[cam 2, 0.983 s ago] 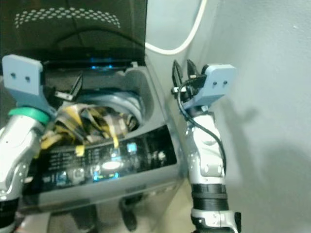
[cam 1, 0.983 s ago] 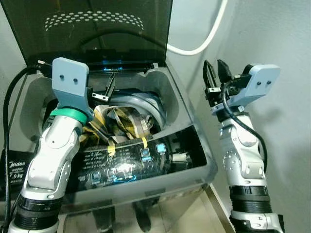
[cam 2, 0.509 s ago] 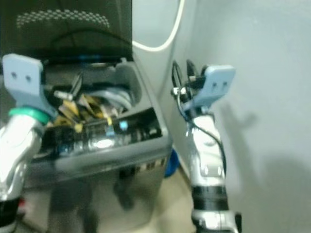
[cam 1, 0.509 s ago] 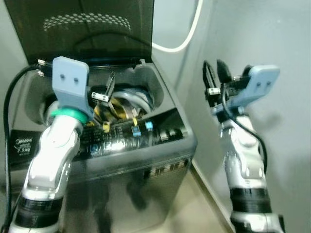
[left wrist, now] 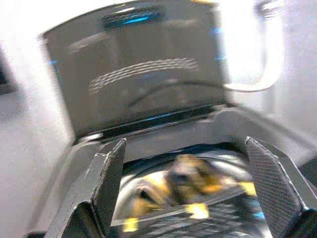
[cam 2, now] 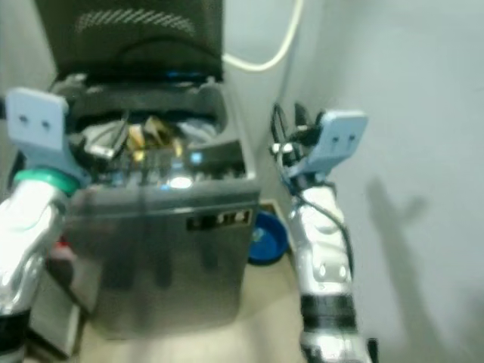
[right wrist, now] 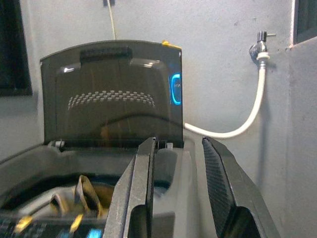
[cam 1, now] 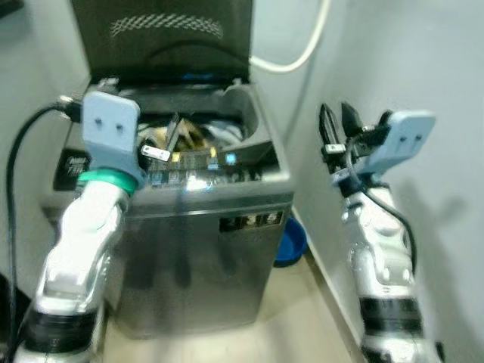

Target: Clothes washing

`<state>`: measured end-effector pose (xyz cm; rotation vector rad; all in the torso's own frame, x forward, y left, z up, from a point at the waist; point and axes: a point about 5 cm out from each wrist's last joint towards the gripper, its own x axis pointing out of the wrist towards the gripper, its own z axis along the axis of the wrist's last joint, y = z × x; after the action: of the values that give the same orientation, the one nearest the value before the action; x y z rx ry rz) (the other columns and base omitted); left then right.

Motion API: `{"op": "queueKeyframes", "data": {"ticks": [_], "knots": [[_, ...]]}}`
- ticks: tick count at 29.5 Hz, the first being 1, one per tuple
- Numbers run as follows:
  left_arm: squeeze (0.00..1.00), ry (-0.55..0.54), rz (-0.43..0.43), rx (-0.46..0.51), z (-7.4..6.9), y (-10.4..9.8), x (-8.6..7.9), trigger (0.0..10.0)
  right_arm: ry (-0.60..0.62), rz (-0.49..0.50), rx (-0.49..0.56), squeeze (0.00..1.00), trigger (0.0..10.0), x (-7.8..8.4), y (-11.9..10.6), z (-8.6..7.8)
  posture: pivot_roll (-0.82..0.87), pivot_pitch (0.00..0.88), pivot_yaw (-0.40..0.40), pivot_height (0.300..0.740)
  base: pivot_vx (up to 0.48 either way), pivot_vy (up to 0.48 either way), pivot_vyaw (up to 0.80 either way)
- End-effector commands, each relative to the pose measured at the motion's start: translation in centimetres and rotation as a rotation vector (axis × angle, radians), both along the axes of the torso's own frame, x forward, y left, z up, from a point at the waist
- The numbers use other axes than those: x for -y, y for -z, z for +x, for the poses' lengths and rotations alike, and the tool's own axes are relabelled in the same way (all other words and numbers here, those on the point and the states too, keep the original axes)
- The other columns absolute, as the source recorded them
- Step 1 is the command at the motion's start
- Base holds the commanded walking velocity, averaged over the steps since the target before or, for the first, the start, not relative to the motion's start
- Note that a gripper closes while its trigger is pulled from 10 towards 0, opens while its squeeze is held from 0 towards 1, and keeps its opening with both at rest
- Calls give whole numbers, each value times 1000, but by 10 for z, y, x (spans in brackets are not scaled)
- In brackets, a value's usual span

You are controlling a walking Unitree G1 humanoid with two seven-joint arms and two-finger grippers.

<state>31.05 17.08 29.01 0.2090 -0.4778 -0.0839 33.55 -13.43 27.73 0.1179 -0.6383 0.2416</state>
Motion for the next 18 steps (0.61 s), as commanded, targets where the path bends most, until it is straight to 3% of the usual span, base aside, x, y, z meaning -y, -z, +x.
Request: {"op": "queueKeyframes", "data": {"ticks": [1, 13, 16, 18], "knots": [[0, 1, 10, 4, 0, -1, 1, 10000, 16, -5, 9, 0, 10000, 4, -1, -1, 88, 65, -1, 740, 0, 0, 0], [0, 36, 35, -47, 2, 9, 10, 10000, 12, -66, -4, 0, 10000, 0, 4, 0, 85, 64, -3, 740, 0, 0, 716], [0, 55, 41, -70, 2, 16, 14, 10000, 9, -86, -15, 0, 10000, -1, 8, 0, 82, 61, -3, 740, 0, 0, 788], [0, 91, 58, -119, 1, 30, 22, 10000, 9, -119, -49, 0, 10000, -1, 20, 1, 78, 59, -6, 740, 0, 0, 788]]}}
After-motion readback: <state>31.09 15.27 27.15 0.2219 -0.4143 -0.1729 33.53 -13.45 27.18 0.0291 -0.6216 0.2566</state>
